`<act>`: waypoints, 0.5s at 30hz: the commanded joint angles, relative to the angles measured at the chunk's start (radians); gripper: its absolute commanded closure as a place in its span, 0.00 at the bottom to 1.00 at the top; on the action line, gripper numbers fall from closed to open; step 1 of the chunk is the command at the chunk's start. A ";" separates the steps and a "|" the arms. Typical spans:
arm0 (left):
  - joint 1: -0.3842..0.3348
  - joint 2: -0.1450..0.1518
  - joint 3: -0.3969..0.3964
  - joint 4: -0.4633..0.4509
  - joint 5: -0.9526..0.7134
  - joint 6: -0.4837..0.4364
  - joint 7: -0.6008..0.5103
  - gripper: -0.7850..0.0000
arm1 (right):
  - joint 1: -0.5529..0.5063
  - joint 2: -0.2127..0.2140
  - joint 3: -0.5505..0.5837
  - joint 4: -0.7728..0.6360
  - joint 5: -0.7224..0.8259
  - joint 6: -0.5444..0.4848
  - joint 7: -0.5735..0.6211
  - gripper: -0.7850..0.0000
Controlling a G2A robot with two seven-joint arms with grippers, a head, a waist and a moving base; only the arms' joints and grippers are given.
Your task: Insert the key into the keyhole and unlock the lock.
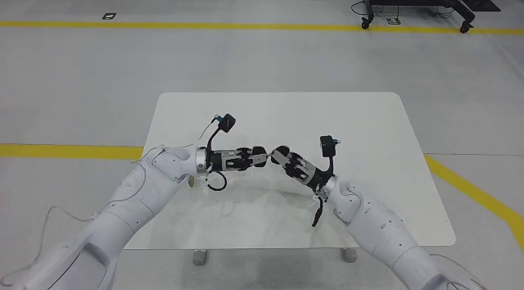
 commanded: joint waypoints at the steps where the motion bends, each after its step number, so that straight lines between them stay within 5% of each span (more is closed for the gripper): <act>1: -0.001 0.000 -0.004 0.003 -0.007 0.000 0.000 1.00 | 0.001 0.000 0.000 0.002 0.002 0.000 0.000 0.00; 15: 0.008 0.001 -0.040 0.018 -0.042 0.000 0.009 1.00 | 0.001 0.000 0.000 0.003 0.007 0.000 -0.002 0.00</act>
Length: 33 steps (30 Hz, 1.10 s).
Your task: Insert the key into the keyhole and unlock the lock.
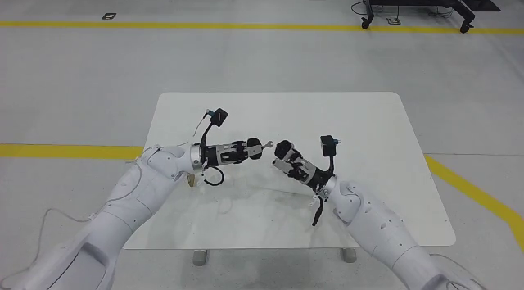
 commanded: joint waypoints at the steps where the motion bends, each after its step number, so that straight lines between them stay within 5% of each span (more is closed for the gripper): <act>1: 0.000 0.000 0.000 0.000 0.000 0.000 0.000 1.00 | 0.000 0.000 0.000 0.000 0.000 0.000 0.000 0.00; 8: 0.006 0.002 -0.003 -0.020 0.046 0.025 0.008 1.00 | 0.005 0.003 0.007 -0.002 -0.022 0.025 0.019 0.00; 14: 0.017 0.013 -0.006 -0.062 0.119 0.102 -0.050 1.00 | 0.042 0.060 0.097 -0.033 -0.211 0.000 0.233 0.00; 20: 0.015 0.012 0.006 -0.100 0.149 0.106 -0.115 1.00 | 0.009 0.124 0.128 -0.102 -0.056 0.000 0.439 0.00; 24: 0.013 0.013 0.025 -0.123 0.173 0.109 -0.118 1.00 | 0.015 0.149 0.092 -0.133 0.049 0.000 0.591 0.16; 26: 0.013 0.015 0.032 -0.128 0.178 0.105 -0.114 1.00 | 0.020 0.156 0.077 -0.140 0.104 0.000 0.624 0.35; 28: 0.012 0.016 0.038 -0.131 0.179 0.103 -0.112 1.00 | 0.027 0.162 0.067 -0.141 0.142 0.000 0.647 0.44; 33: 0.006 0.020 0.054 -0.135 0.177 0.103 -0.112 1.00 | 0.036 0.174 0.049 -0.150 0.203 0.000 0.669 0.53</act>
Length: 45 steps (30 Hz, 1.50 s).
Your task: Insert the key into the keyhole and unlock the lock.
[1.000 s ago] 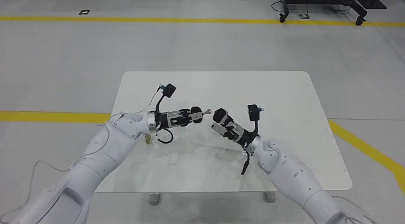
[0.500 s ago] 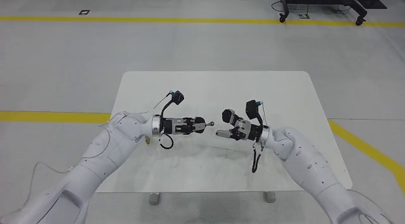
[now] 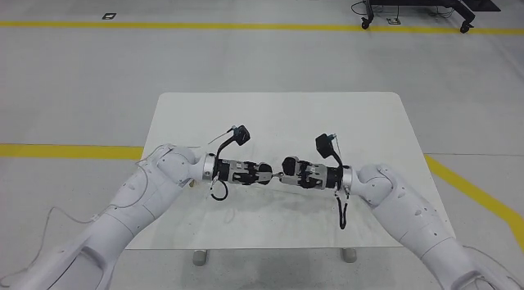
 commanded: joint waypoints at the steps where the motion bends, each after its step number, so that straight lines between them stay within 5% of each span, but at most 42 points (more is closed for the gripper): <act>1: -0.003 0.001 0.007 -0.001 0.001 0.001 -0.001 1.00 | 0.003 0.005 -0.006 -0.003 0.012 0.000 0.009 0.54; 6: -0.010 0.002 0.019 0.003 -0.003 -0.001 0.001 1.00 | 0.011 0.011 -0.023 0.003 0.022 0.000 0.008 0.62; 13: -0.015 0.003 0.027 0.009 -0.008 -0.009 0.009 1.00 | 0.018 0.015 -0.053 0.005 0.030 0.000 -0.004 0.60; 16: -0.017 0.003 0.032 0.009 -0.007 -0.012 0.012 1.00 | 0.021 0.017 -0.064 0.004 0.039 0.000 -0.009 0.73; 19: -0.019 0.003 0.037 0.009 -0.004 -0.014 0.014 1.00 | 0.024 0.021 -0.073 0.004 0.042 0.000 -0.015 1.00; 23: -0.022 0.003 0.042 0.010 -0.001 -0.015 0.015 1.00 | 0.027 0.024 -0.079 0.006 0.039 0.000 -0.027 1.00; 24: -0.023 0.003 0.042 0.013 -0.001 -0.016 0.017 0.86 | 0.028 0.026 -0.081 0.005 0.036 0.000 -0.029 1.00; 26: -0.027 0.003 0.042 0.017 0.011 -0.016 0.016 0.00 | 0.029 0.028 -0.084 0.004 0.033 0.000 -0.035 1.00; 45: -0.027 0.002 0.029 0.029 0.021 -0.021 0.041 0.00 | -0.030 0.095 0.045 0.027 -0.022 0.000 -0.220 1.00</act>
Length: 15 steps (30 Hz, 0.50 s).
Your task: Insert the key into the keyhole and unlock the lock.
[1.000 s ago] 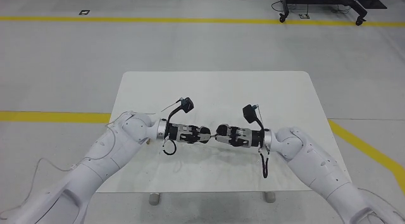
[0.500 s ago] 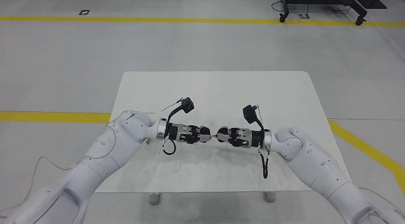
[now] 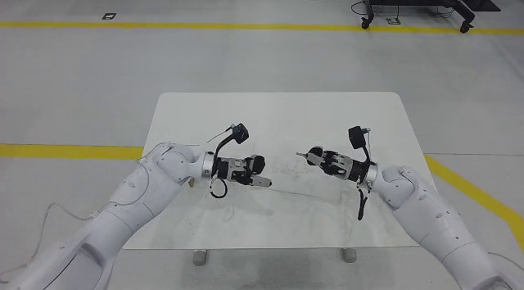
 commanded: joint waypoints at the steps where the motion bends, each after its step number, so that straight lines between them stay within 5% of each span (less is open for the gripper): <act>1: 0.000 0.000 0.000 0.000 0.000 0.000 0.000 0.00 | 0.001 0.000 -0.001 -0.001 0.000 0.000 0.001 1.00; 7: 0.010 0.022 -0.074 -0.026 0.055 0.014 0.103 0.00 | 0.001 0.000 -0.001 -0.001 0.000 0.000 0.001 1.00; 12: 0.073 0.113 -0.278 -0.145 0.212 0.056 0.153 0.00 | 0.001 0.000 -0.001 -0.001 0.000 0.000 0.001 1.00; 15: 0.181 0.183 -0.444 -0.329 0.357 0.200 0.116 0.00 | 0.001 0.000 -0.001 -0.001 0.000 0.000 0.001 1.00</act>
